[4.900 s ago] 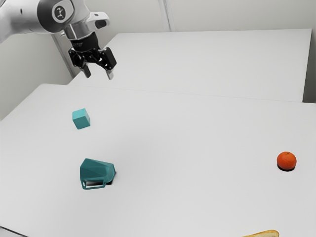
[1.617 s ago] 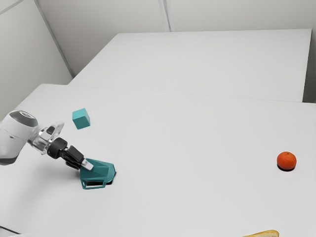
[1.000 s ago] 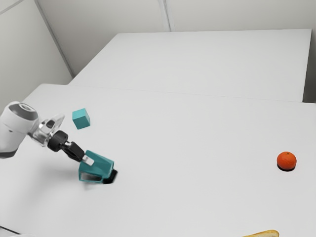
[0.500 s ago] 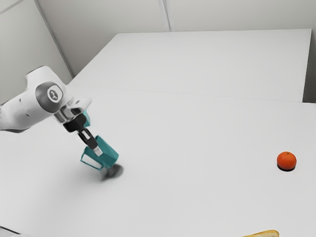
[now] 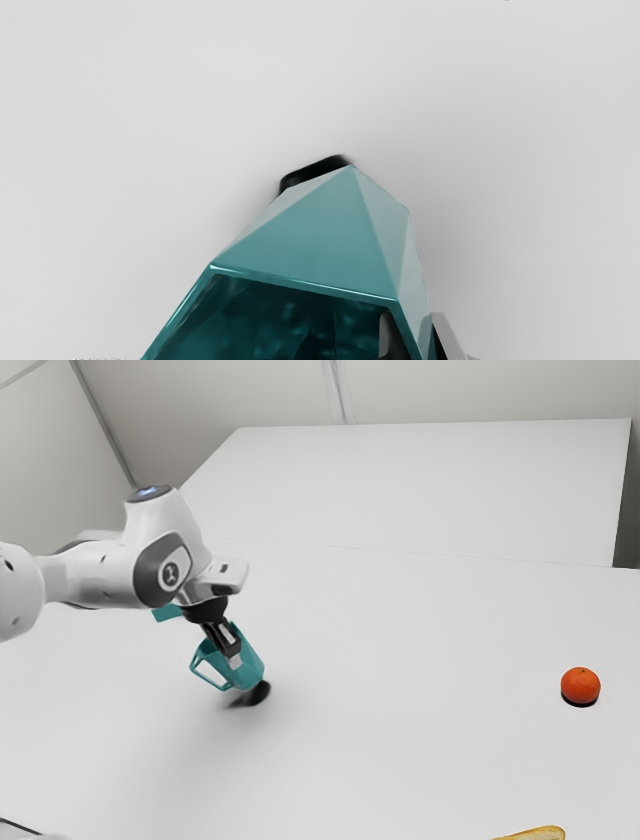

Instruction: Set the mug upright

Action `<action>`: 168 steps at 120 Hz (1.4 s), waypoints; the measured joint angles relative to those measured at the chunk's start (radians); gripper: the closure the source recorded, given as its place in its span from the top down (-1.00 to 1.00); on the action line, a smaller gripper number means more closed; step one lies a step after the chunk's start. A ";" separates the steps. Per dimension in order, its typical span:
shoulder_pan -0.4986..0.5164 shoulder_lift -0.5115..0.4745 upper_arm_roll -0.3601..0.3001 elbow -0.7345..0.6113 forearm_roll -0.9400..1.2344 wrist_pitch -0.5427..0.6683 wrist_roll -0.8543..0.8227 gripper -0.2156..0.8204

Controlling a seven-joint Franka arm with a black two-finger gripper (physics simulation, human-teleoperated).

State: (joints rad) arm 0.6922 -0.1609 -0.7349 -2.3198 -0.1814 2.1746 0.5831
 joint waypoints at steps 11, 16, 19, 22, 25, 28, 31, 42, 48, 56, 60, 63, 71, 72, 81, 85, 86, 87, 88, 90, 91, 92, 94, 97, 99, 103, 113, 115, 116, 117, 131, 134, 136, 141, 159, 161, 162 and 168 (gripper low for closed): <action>-0.001 0.012 -0.013 0.003 0.031 0.014 -0.058 -0.92; -0.001 0.020 -0.018 0.005 0.043 0.018 -0.083 -0.92; -0.001 0.023 -0.021 0.006 0.049 0.020 -0.097 -0.92; -0.001 0.027 -0.023 0.006 0.056 0.022 -0.111 -0.92; -0.002 0.034 -0.024 0.007 0.064 0.024 -0.125 -0.92; -0.002 0.040 -0.026 0.007 0.071 0.026 -0.138 -0.92; -0.002 0.044 -0.026 0.007 0.076 0.029 -0.151 -0.92; -0.003 0.058 -0.028 0.007 0.090 0.039 -0.194 -0.92; -0.004 0.070 -0.028 0.006 0.094 0.046 -0.215 -0.92; -0.003 0.080 -0.029 0.006 0.098 0.056 -0.240 -0.92; -0.003 0.082 -0.029 0.006 0.099 0.060 -0.252 -0.92; -0.003 0.083 -0.029 0.005 0.100 0.063 -0.260 -0.92; -0.004 0.085 -0.029 0.001 0.101 0.072 -0.282 -0.91; -0.004 0.085 -0.029 0.001 0.101 0.074 -0.284 -0.91; -0.003 0.089 -0.031 -0.001 0.098 0.081 -0.302 -0.81; -0.004 0.091 -0.031 -0.002 0.096 0.083 -0.309 -0.75; -0.004 0.091 -0.032 -0.002 0.095 0.083 -0.310 -0.74; -0.004 0.091 -0.032 -0.002 0.095 0.084 -0.312 -0.73; -0.004 0.091 -0.032 -0.002 0.094 0.084 -0.313 -0.71; -0.004 0.091 -0.032 -0.003 0.093 0.085 -0.316 -0.69; -0.004 0.091 -0.032 -0.003 0.093 0.085 -0.317 -0.67; -0.004 0.091 -0.032 -0.003 0.093 0.085 -0.319 -0.66; -0.004 0.090 -0.032 -0.003 0.092 0.086 -0.322 -0.64; -0.004 0.089 -0.032 -0.003 0.091 0.087 -0.326 -0.61; -0.003 0.088 -0.032 -0.002 0.091 0.088 -0.328 -0.59; -0.003 0.084 -0.033 -0.002 0.090 0.089 -0.333 -0.56; 0.000 0.071 -0.040 -0.002 0.088 0.090 -0.344 -0.48; -0.001 0.068 -0.042 -0.001 0.088 0.090 -0.346 -0.45; -0.001 0.066 -0.043 -0.001 0.088 0.090 -0.347 -0.44; -0.002 0.065 -0.043 -0.001 0.088 0.090 -0.348 -0.43; -0.002 0.021 -0.049 0.006 0.086 0.071 -0.362 -0.17; -0.002 0.006 -0.050 0.010 0.086 0.060 -0.365 -0.09; -0.002 -0.004 -0.049 0.015 0.085 0.052 -0.367 -0.04; -0.002 -0.021 -0.049 0.038 0.084 0.024 -0.372 0.07; 0.006 -0.012 -0.047 0.215 0.082 -0.098 -0.386 0.33; 0.008 -0.010 -0.046 0.233 0.082 -0.112 -0.387 0.35; 0.008 -0.009 -0.046 0.244 0.082 -0.119 -0.388 0.36; 0.010 -0.003 -0.044 0.309 0.078 -0.162 -0.392 0.41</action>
State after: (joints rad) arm 0.7024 -0.1636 -0.7785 -2.0110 -0.1030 2.0125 0.1909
